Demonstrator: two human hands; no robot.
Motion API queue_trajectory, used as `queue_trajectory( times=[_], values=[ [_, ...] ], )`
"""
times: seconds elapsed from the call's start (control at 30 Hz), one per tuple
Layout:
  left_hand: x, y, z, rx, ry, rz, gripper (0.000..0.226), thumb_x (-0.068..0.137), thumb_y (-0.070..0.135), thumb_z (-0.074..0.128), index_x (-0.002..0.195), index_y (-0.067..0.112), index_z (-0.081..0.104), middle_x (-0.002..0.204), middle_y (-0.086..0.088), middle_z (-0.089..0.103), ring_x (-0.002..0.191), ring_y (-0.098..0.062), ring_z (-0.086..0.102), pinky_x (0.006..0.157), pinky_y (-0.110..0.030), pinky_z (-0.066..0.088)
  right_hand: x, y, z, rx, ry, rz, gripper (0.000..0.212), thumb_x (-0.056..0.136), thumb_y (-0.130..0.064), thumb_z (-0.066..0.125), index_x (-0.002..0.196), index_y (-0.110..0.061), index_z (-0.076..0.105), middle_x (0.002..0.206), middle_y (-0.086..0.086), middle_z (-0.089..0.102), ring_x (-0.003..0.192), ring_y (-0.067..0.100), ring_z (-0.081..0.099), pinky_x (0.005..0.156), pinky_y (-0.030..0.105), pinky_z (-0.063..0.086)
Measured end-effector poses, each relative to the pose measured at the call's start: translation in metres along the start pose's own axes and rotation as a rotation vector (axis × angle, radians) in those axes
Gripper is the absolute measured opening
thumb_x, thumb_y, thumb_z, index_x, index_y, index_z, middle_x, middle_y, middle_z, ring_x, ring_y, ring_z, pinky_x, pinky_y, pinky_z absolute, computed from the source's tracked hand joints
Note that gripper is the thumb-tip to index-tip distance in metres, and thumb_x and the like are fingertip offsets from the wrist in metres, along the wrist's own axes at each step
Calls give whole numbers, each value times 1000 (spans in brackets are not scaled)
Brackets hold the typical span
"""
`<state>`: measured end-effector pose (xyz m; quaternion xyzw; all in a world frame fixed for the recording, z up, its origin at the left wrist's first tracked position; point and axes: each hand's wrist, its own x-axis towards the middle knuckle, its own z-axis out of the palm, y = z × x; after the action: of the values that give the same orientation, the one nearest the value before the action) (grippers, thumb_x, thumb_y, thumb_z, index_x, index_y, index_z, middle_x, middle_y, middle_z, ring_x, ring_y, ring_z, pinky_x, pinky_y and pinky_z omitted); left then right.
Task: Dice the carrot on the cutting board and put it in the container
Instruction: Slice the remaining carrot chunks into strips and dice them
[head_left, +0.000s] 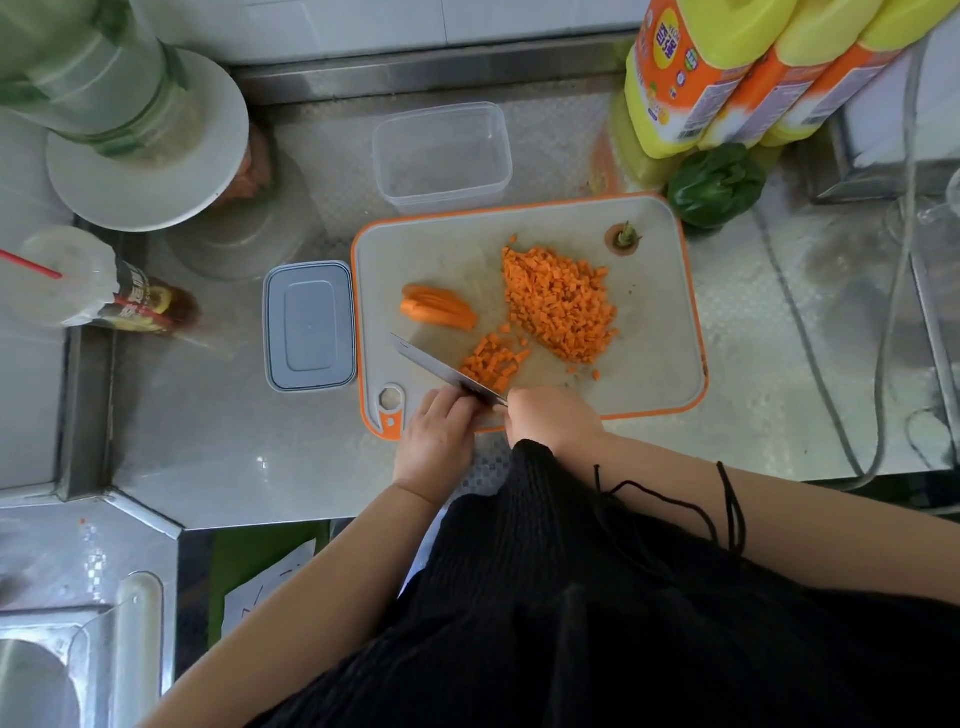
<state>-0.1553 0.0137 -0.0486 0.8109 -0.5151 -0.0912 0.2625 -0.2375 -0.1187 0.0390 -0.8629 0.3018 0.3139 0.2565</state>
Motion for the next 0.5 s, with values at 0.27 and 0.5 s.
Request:
queue_trajectory(
  times=[0.27,0.5],
  values=[
    [-3,-7,4,34,5,35,23,79,8,49,91,3,69,91,-12,65,78,-33,58,59,-44,53,11,6,-1,152,47,-15,36,100,-42,38,88,-12,52,68,1,49,64,20,53,51,30,38],
    [-16,-17,0,0,95,88,18,89,17,58,106,17,54,98,-10,61,88,-27,52,74,-37,50,2,15,-5,187,80,-16,37,101,-42,37,80,-12,46,65,0,46,60,19,47,49,31,30]
  ],
)
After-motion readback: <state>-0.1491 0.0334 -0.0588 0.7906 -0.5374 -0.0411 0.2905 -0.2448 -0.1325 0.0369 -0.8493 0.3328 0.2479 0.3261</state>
